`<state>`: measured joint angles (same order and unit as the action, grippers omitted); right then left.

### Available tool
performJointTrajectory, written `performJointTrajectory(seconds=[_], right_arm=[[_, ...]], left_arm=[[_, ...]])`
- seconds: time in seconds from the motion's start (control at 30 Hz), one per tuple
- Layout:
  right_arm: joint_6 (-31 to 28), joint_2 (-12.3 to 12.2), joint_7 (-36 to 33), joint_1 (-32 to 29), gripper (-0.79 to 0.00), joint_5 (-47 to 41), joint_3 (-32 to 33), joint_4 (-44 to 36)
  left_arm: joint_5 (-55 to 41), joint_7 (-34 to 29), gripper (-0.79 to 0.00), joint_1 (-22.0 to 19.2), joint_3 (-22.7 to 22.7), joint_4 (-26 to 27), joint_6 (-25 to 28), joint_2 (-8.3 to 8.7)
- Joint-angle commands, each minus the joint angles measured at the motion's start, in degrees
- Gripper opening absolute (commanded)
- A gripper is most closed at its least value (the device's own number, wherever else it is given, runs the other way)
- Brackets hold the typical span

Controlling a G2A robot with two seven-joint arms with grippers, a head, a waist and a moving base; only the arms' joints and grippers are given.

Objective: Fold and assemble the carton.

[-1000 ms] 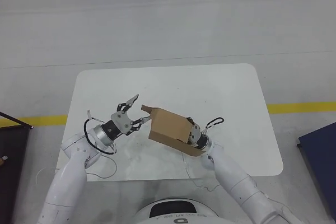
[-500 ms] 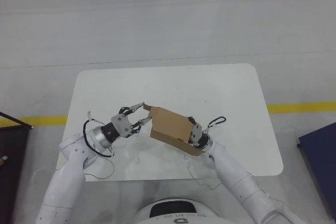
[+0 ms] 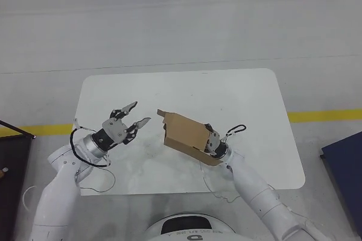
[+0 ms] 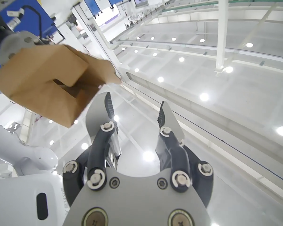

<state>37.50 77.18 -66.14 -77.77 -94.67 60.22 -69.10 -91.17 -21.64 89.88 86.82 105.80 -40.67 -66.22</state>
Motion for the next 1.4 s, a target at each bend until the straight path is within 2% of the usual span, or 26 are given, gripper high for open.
performJointTrajectory(seconds=[0.0,0.1,0.23,0.37,0.53,0.77,0.93,1.13,1.37], right_arm=[[0.00,0.02,0.21,0.05,-0.785,0.18,-0.02,-0.01],[-0.15,0.06,0.69,0.22,-0.785,0.85,-0.21,-0.27],[-0.42,0.08,0.80,0.19,-0.785,1.46,-0.29,-0.67],[-0.76,0.01,0.65,-0.33,-0.785,2.13,-0.22,-1.09],[-1.19,-0.14,0.29,-1.09,-0.785,2.57,0.24,-1.33],[-1.46,-0.22,0.31,-1.60,-0.785,2.76,0.55,-1.68],[-2.36,-0.13,0.46,-1.59,-0.785,2.58,0.65,-1.49],[-2.96,0.00,0.48,-1.48,-0.785,2.19,0.67,-1.11],[-4.33,0.12,0.06,-1.62,-0.785,2.16,0.85,-0.88]], left_arm=[[-2.17,1.47,-0.369,-0.42,-0.13,0.33,0.35,-0.10],[-0.82,4.25,-0.366,-1.95,-2.06,0.31,0.17,-0.18],[0.14,5.92,-0.351,-4.17,-5.62,-2.45,-0.82,-0.42],[0.28,6.14,-0.289,-5.73,-8.38,-4.94,-1.69,-0.66],[-0.13,5.39,-0.256,-6.67,-9.82,-6.44,-2.28,-0.79],[-0.09,4.53,-0.314,-6.34,-10.29,-6.48,-3.49,-0.66],[0.57,3.90,-0.394,-5.70,-9.95,-6.36,-4.93,-0.38],[1.23,2.42,-0.416,-5.05,-9.36,-5.89,-7.15,0.01],[1.60,2.55,-0.449,-4.14,-8.71,-5.53,-7.24,0.31]])
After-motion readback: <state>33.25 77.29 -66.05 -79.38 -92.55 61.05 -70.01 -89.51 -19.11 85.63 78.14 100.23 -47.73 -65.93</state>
